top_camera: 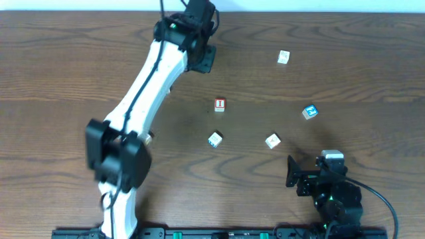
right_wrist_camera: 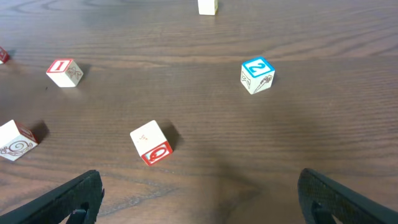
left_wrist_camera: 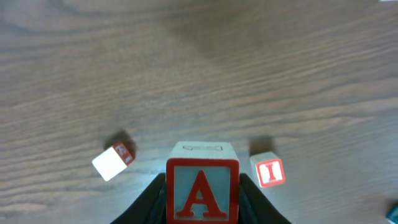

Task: Spell out Ai2
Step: 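Carry the 'A' block down beside the left of the 'I' block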

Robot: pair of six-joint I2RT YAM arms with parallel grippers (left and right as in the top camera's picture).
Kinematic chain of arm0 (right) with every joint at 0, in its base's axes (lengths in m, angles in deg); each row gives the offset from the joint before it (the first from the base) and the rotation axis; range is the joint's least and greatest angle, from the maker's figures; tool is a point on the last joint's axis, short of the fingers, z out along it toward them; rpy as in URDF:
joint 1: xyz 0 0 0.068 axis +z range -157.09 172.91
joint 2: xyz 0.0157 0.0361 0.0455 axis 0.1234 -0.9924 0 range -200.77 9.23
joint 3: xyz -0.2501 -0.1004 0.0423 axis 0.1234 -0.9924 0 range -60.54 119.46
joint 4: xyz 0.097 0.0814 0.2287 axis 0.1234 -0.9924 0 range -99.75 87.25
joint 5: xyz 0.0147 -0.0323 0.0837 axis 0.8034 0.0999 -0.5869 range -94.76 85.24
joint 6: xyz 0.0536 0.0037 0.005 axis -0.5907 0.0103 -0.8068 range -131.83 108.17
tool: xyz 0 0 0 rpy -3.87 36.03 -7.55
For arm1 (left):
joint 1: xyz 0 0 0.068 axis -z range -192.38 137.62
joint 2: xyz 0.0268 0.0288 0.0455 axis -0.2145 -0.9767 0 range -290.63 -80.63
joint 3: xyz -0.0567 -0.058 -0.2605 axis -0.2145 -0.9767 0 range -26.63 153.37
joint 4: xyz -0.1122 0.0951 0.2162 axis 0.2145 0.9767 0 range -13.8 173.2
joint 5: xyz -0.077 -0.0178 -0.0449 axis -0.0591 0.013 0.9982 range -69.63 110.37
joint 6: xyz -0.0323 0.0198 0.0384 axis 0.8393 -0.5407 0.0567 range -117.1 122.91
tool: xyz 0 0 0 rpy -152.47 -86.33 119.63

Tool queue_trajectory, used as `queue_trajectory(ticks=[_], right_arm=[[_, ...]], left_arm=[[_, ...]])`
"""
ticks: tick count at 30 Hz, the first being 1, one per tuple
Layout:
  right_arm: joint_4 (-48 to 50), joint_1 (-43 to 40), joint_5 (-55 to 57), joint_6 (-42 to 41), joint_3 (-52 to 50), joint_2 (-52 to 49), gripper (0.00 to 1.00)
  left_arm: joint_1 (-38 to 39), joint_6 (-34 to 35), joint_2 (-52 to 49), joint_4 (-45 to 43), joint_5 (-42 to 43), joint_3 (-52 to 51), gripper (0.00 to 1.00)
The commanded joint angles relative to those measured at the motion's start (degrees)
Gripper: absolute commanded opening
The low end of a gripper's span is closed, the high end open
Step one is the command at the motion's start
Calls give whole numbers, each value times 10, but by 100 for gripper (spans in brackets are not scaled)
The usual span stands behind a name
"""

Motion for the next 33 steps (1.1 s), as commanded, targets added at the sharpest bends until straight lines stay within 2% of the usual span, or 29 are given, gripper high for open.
queue_trajectory(ticks=[1, 5, 10, 18, 33], right_arm=[[0, -4, -4, 3, -3, 4, 99], [0, -4, -4, 3, -3, 4, 99], [0, -4, -4, 3, -3, 4, 99], [0, -4, -4, 3, -3, 4, 99], [0, -4, -4, 3, -3, 4, 99]], left_arm=[[1, 17, 83, -58, 4, -112, 6], [2, 51, 129, -142, 4, -233, 6], [21, 88, 104, -176, 11, -294, 6], [60, 171, 49, -176, -7, -297, 6], [61, 199, 1, -209, -2, -297, 7]])
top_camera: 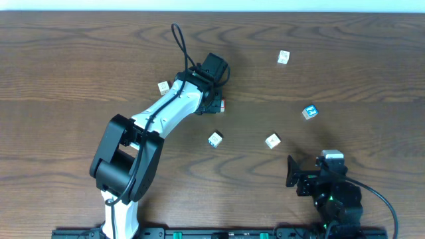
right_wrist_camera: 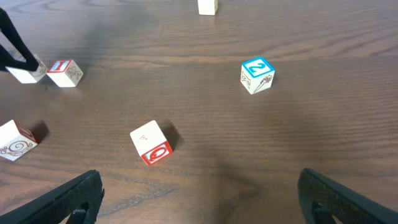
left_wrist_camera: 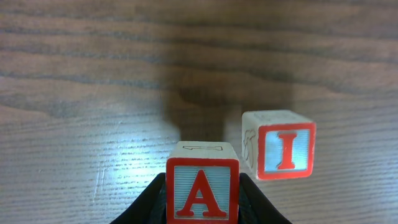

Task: Spell out Ai2
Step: 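Carry the 'A' block down beside the left of the 'I' block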

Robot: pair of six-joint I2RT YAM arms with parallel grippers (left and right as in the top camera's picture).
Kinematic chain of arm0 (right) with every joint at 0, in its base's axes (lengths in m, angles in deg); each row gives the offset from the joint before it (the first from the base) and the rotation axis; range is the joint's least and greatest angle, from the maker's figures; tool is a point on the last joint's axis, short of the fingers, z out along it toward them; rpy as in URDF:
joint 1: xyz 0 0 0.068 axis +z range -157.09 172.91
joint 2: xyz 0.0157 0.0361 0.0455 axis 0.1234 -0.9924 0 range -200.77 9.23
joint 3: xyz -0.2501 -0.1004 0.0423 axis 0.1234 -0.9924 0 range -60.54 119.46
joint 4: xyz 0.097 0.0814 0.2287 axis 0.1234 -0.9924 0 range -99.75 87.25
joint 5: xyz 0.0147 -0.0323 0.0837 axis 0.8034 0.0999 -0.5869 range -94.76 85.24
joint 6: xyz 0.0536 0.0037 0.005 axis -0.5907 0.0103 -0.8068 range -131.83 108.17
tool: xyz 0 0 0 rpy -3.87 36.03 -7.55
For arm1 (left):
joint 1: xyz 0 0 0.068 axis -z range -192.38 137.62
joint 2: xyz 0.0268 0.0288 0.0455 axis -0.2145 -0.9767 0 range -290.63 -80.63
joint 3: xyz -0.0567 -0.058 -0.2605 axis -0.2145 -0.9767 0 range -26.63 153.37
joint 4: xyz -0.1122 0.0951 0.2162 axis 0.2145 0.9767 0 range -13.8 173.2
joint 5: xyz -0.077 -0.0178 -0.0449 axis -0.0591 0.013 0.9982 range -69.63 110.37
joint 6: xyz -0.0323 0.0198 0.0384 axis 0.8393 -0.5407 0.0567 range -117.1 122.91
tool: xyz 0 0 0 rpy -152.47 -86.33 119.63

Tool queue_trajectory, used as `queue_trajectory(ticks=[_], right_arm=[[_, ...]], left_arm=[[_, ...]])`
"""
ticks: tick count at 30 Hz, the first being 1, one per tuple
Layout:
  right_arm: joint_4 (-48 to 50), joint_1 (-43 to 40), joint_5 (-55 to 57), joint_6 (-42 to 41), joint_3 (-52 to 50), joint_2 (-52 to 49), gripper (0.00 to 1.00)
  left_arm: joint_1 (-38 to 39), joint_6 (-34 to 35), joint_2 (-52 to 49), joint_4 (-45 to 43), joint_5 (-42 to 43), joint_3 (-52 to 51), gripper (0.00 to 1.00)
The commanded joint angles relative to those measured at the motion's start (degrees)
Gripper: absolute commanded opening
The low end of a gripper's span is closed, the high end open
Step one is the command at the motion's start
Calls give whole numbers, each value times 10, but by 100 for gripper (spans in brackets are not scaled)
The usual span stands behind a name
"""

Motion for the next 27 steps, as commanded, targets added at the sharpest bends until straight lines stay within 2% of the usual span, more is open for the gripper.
queue_trajectory(ticks=[1, 7, 9, 20, 27], right_arm=[[0, -4, -4, 3, -3, 4, 99], [0, -4, -4, 3, -3, 4, 99], [0, -4, -4, 3, -3, 4, 99], [0, -4, -4, 3, -3, 4, 99], [0, -4, -4, 3, -3, 4, 99]], left_arm=[[-3, 11, -7, -10, -2, 0, 9], [-3, 26, -7, -21, -2, 0, 17], [-2, 26, -7, -21, -2, 0, 25], [-2, 26, -7, -21, 2, 0, 35], [-3, 26, -7, -20, 2, 0, 36]])
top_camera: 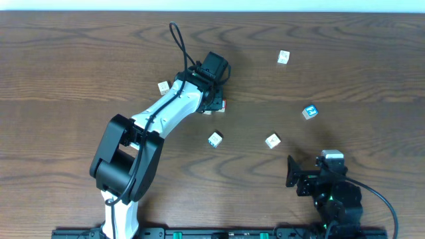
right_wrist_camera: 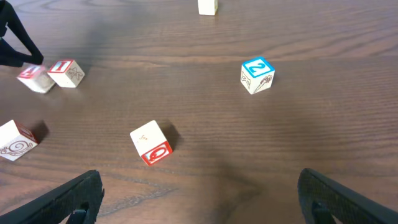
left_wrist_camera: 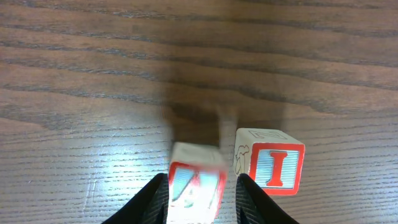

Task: Spell out Ai2
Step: 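Carry the 'A' block down beside the left of the 'I' block, then lower the 'A' block next to 'I' and release it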

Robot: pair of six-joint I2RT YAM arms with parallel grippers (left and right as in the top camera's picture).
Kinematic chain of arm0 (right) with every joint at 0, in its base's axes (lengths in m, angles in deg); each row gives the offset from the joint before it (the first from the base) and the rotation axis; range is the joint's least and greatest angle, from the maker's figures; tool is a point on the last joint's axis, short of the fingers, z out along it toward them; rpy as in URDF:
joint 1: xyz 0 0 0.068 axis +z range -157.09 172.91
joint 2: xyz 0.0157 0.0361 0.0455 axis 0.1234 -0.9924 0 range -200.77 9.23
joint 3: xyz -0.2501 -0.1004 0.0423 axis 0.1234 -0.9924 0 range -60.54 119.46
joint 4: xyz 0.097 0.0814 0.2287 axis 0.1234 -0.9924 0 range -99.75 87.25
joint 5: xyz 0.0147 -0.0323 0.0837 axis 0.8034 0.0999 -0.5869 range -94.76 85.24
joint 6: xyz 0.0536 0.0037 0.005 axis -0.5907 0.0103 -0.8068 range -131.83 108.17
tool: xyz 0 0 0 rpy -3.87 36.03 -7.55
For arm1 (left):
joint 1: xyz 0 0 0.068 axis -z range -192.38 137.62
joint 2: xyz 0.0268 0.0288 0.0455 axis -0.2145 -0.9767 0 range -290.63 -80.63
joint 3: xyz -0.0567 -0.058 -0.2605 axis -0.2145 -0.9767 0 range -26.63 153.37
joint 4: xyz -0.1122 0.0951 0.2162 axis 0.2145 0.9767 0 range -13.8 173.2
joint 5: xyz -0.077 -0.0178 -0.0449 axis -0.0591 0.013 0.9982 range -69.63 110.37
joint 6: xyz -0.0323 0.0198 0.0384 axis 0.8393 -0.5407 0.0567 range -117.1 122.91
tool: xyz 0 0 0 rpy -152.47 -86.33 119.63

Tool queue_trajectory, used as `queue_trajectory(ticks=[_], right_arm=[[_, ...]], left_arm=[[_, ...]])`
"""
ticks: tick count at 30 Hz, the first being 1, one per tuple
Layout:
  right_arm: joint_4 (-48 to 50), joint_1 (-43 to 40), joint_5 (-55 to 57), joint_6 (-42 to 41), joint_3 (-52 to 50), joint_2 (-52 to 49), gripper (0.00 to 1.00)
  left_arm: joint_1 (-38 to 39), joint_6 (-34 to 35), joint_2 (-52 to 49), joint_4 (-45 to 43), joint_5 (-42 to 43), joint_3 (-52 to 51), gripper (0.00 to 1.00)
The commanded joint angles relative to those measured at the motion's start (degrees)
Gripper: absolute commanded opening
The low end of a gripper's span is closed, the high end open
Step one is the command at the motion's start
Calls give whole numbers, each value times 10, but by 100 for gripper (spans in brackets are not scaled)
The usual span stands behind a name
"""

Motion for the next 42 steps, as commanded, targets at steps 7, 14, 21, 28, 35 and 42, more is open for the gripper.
queue_trajectory(ticks=[7, 14, 21, 28, 35, 42], right_arm=[[0, -4, -4, 3, -3, 4, 99], [0, -4, -4, 3, -3, 4, 99], [0, -4, -4, 3, -3, 4, 99], [0, -4, -4, 3, -3, 4, 99], [0, -4, -4, 3, -3, 4, 99], [0, -4, -4, 3, -3, 4, 99]], left_arm=[[-3, 7, -7, -1, 1, 0, 36], [-8, 3, 7, 19, 1, 21, 9], [0, -22, 35, 71, -7, 25, 6], [7, -13, 35, 120, -17, 22, 6], [8, -13, 35, 101, -8, -25, 6], [8, -15, 35, 34, 23, -74, 6]])
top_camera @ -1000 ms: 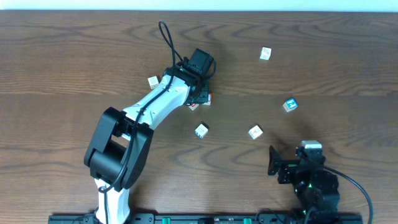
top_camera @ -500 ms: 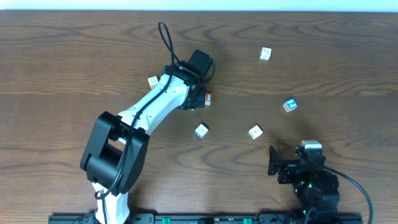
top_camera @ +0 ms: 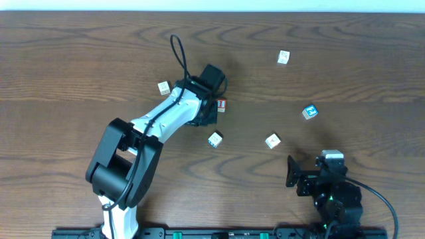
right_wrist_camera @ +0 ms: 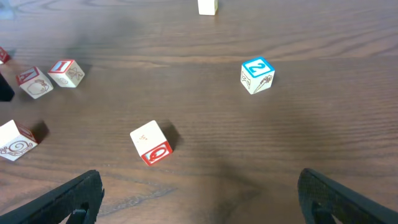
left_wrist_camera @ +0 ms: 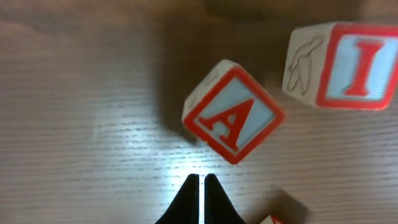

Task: Spell out Ai2
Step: 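Lower the 'A' block next to 'I' and release it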

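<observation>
The red-framed A block [left_wrist_camera: 233, 120] lies free on the table, turned askew, just left of the red I block [left_wrist_camera: 354, 65]. My left gripper [left_wrist_camera: 199, 180] is shut on nothing, its tips a little short of the A. In the right wrist view the A block [right_wrist_camera: 32, 83] and the I block [right_wrist_camera: 66, 73] sit side by side at the far left. The blue 2 block [right_wrist_camera: 257, 74] stands alone off to the right; overhead shows that 2 block [top_camera: 309, 111] too. My right gripper [right_wrist_camera: 199, 199] is open and empty, low at the near edge.
Loose blocks lie about: a red-marked one [right_wrist_camera: 152, 143] mid-table, a white one [right_wrist_camera: 15, 140] at the left, another [right_wrist_camera: 207, 6] far back, and one [top_camera: 163, 87] left of the arm. The left arm [top_camera: 159, 123] slants across the table's middle.
The A block, then blurred between the left fingers beside the I, now rests free and rotated on the table. The left gripper has shut and stands back from it. The right arm is unmoved.
The left gripper first held the A block high over the far table. Then it held the block low, just left of the I block. Then the block showed blurred and tilting between the fingers. Now it lies askew beside the I, released.
</observation>
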Robot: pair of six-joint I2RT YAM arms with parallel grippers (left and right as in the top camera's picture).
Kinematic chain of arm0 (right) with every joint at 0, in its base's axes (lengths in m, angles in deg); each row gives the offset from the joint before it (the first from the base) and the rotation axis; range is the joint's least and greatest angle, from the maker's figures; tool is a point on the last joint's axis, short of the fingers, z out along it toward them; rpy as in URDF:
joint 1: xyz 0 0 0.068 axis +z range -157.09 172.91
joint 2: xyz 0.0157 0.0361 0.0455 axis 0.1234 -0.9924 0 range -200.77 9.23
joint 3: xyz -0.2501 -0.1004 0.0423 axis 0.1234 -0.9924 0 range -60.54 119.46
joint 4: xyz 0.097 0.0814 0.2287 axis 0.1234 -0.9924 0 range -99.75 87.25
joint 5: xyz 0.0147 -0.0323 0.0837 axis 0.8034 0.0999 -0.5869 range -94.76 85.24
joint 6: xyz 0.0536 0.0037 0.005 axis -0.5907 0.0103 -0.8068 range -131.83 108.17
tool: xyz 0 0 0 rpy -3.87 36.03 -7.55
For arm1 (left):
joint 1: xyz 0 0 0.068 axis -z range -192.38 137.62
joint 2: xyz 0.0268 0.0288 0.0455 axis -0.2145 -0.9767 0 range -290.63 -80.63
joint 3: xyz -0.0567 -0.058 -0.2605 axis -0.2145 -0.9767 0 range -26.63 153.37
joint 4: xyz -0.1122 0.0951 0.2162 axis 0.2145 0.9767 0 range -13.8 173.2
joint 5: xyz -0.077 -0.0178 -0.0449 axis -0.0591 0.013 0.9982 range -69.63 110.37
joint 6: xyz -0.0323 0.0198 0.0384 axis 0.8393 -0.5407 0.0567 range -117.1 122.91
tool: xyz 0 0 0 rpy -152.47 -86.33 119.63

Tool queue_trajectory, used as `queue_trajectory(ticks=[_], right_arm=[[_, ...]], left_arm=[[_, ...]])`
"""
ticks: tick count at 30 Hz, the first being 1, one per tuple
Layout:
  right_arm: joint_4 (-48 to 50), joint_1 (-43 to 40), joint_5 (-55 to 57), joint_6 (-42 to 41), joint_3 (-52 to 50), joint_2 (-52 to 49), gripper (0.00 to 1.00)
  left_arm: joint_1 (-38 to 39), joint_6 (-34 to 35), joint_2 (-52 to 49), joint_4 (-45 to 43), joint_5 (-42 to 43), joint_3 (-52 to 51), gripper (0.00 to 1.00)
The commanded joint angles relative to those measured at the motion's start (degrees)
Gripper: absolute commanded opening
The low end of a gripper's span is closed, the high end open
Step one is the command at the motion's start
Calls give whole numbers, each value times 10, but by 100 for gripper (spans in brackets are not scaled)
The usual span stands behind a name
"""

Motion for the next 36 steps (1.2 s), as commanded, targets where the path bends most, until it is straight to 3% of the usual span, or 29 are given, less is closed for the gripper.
queue_trajectory(ticks=[1, 23, 36], right_arm=[[0, -4, -4, 3, -3, 4, 99], [0, -4, -4, 3, -3, 4, 99], [0, -4, -4, 3, -3, 4, 99]], left_arm=[[1, -4, 10, -16, 10, -9, 6], [0, -4, 10, -91, 15, -24, 6], [-2, -4, 55, -43, -17, -20, 6]])
